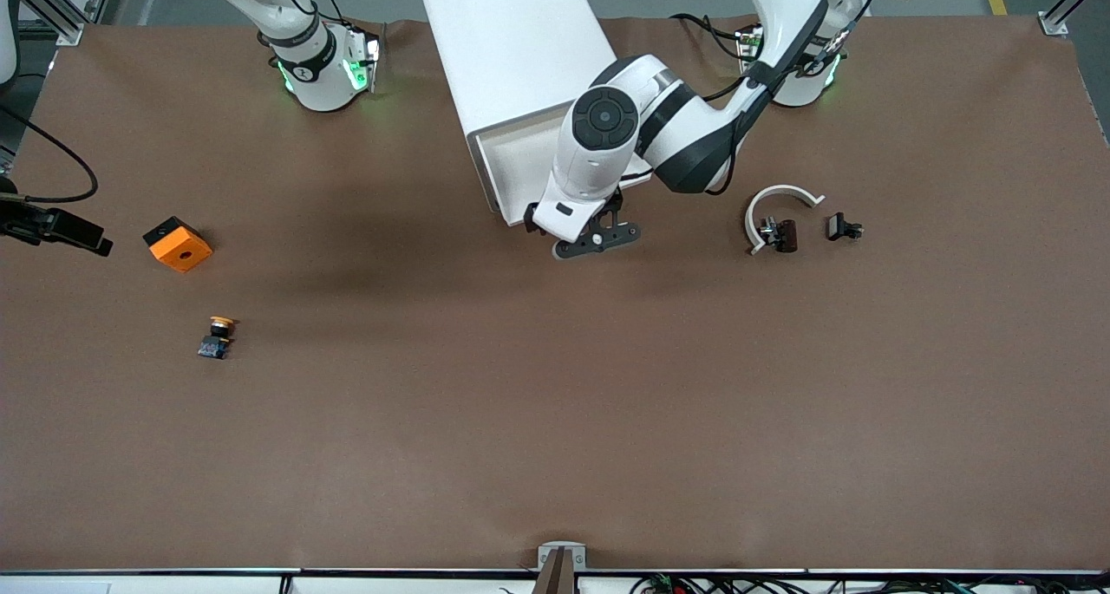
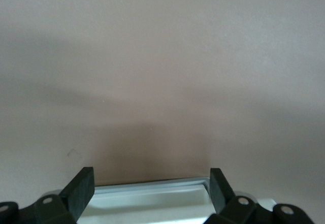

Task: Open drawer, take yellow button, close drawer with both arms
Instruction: 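Push the drawer into the cabinet with the left gripper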

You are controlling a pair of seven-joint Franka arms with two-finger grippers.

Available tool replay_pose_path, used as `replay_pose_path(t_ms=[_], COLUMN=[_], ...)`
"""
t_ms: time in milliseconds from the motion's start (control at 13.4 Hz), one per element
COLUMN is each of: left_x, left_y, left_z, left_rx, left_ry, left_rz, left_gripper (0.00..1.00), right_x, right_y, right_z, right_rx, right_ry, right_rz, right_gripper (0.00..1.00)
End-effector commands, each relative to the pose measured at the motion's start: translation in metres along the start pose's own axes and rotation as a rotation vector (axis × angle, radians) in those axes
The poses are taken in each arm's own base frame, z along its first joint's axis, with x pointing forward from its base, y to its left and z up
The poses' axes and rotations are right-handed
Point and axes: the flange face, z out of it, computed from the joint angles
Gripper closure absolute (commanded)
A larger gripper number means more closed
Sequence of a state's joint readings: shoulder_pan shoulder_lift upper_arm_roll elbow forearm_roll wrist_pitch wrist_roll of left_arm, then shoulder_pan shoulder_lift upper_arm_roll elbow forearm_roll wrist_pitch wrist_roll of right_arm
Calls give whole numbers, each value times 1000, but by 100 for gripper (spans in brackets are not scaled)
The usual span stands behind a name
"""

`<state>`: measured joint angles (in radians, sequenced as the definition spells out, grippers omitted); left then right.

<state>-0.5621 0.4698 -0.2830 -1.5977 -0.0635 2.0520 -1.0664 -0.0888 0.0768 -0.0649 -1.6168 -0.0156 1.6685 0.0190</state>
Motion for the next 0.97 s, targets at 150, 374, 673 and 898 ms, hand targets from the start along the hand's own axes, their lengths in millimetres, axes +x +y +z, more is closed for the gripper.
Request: replay_pose_path(t_ms=[150, 374, 673, 898], left_x=[-25, -40, -58, -80], left_y=[9, 13, 21, 29], left_z=[12, 22, 25, 29], left_rx=[4, 26, 34, 43], left_ry=[-19, -28, -30, -31], left_rz=[-79, -131, -209, -243], left_gripper=[0, 0, 0, 0], right_x=[4, -5, -20, -34], right_y=[0, -8, -25, -23], right_z=[-39, -34, -53, -69], right_rx=[-2, 9, 13, 42], right_ry=[31, -30, -10, 5], right_rz=[5, 4, -10, 70], right_gripper=[0, 0, 0, 0])
